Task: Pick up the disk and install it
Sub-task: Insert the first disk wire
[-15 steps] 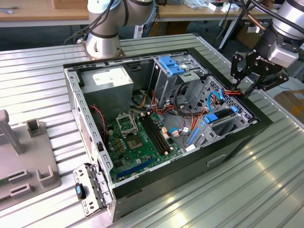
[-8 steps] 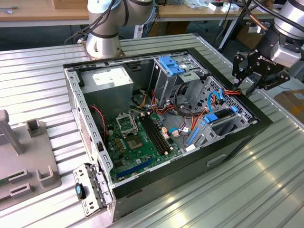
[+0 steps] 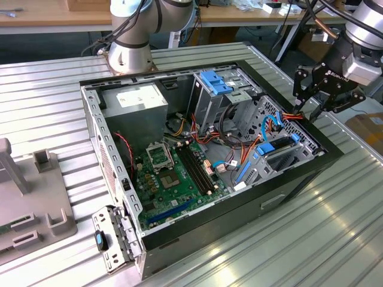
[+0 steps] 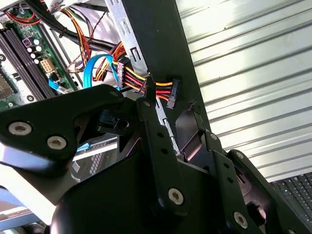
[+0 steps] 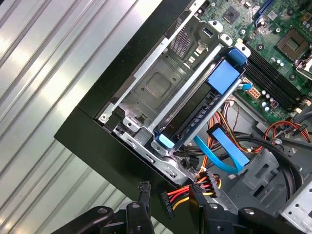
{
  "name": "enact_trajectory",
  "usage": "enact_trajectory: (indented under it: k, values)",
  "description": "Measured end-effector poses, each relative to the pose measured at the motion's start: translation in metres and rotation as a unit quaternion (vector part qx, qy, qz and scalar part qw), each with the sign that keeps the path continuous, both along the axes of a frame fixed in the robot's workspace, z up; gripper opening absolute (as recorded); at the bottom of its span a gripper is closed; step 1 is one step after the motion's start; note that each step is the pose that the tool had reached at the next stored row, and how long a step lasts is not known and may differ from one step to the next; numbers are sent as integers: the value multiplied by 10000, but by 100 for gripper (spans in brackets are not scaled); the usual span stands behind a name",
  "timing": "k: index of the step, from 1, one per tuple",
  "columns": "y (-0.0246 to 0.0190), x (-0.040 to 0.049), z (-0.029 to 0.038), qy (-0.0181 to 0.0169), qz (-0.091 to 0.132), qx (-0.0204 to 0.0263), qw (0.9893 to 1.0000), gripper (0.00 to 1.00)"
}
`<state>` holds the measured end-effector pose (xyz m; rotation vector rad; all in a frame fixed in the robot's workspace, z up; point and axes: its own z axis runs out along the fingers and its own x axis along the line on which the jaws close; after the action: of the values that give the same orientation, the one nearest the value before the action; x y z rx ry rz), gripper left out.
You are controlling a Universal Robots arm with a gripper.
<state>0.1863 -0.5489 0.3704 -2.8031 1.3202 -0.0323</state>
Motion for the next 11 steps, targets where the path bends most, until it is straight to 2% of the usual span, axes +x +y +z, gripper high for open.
enact_trajectory:
  k: [2,5,6,8,11]
  values:
    - [0,3,-1,0,75,-6,10000,44]
    - [0,3,-7,0,442,-13,9990,44]
    - [0,3,-11,0,607,-14,9982,44]
    - [0,3,-22,0,800,-16,9968,44]
    - [0,4,-29,-1,1077,-20,9942,44]
